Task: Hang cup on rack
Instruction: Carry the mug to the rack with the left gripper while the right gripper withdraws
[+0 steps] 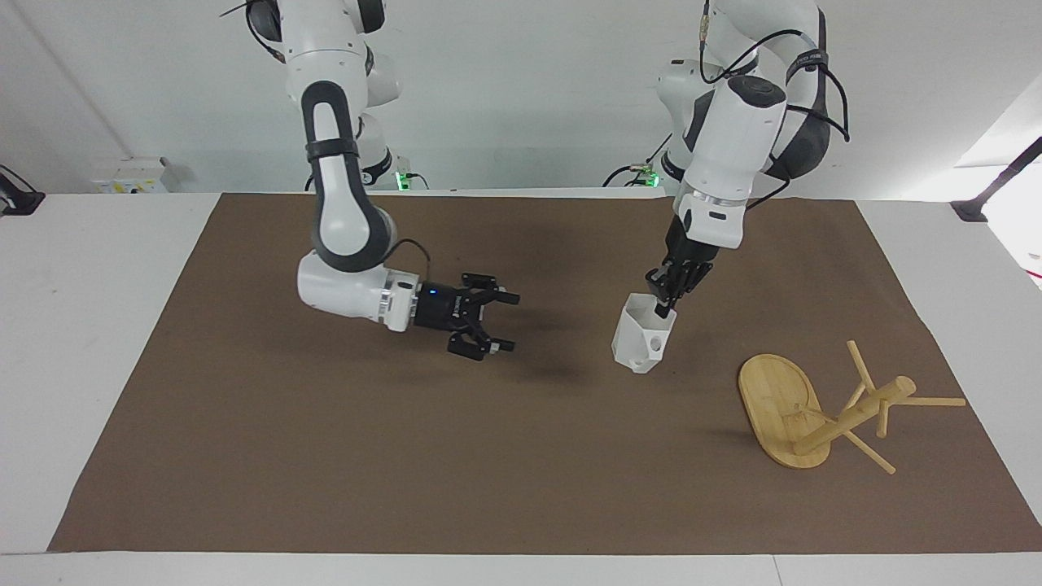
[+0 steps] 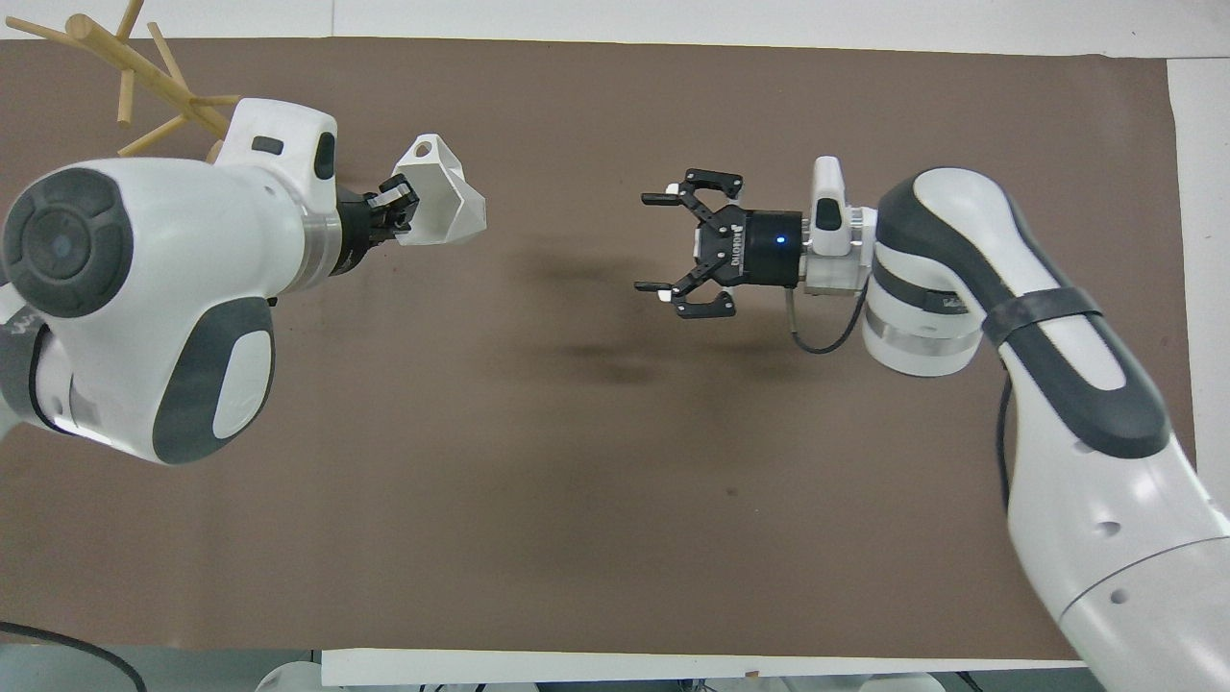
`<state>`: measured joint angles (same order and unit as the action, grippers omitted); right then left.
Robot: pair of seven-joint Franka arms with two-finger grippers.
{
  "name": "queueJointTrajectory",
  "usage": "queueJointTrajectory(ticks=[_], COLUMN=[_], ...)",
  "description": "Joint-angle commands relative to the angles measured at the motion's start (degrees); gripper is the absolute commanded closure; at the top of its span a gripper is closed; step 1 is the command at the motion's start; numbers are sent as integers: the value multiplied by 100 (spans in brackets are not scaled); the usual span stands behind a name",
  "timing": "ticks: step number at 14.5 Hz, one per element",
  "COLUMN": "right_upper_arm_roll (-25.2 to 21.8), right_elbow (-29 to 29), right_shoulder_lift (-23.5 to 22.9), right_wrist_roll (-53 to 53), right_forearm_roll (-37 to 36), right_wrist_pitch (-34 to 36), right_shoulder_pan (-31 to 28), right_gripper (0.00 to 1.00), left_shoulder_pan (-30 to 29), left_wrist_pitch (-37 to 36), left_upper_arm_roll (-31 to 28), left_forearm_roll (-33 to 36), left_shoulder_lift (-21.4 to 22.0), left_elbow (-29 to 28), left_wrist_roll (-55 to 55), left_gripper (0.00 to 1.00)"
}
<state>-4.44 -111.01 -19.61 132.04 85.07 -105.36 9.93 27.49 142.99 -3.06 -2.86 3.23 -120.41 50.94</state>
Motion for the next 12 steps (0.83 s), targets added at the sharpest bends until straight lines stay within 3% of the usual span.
queueJointTrajectory(ticks=[1,4,9,12], right_upper_arm_roll=[84,75,75,84], right_elbow=[333,825,897,949], right_shoulder_lift=[36,176,1089,1275], right_wrist_roll=[-528,-1362,-3391,-4281], right_forearm_roll=[-1286,-2746,-4969,-5517], right_wrist_pitch=[777,1394,1466,1448], right_shoulder_pan=[-805,-1439,-1485,-1450], right_gripper=[0,0,0,0], left_shoulder_pan=[-243,-410,-638,-989], left_wrist_pitch=[1464,2179,2172,2128], left_upper_arm_roll=[43,34,-71,-54], left_forearm_roll=[-65,-101,-532,-532], left_shoulder_lift=[538,609,556,347], left_elbow=[-1192,-1502,-1424,-1284], left_wrist_roll=[135,118,-206,-777], left_gripper=[100,100,100,100])
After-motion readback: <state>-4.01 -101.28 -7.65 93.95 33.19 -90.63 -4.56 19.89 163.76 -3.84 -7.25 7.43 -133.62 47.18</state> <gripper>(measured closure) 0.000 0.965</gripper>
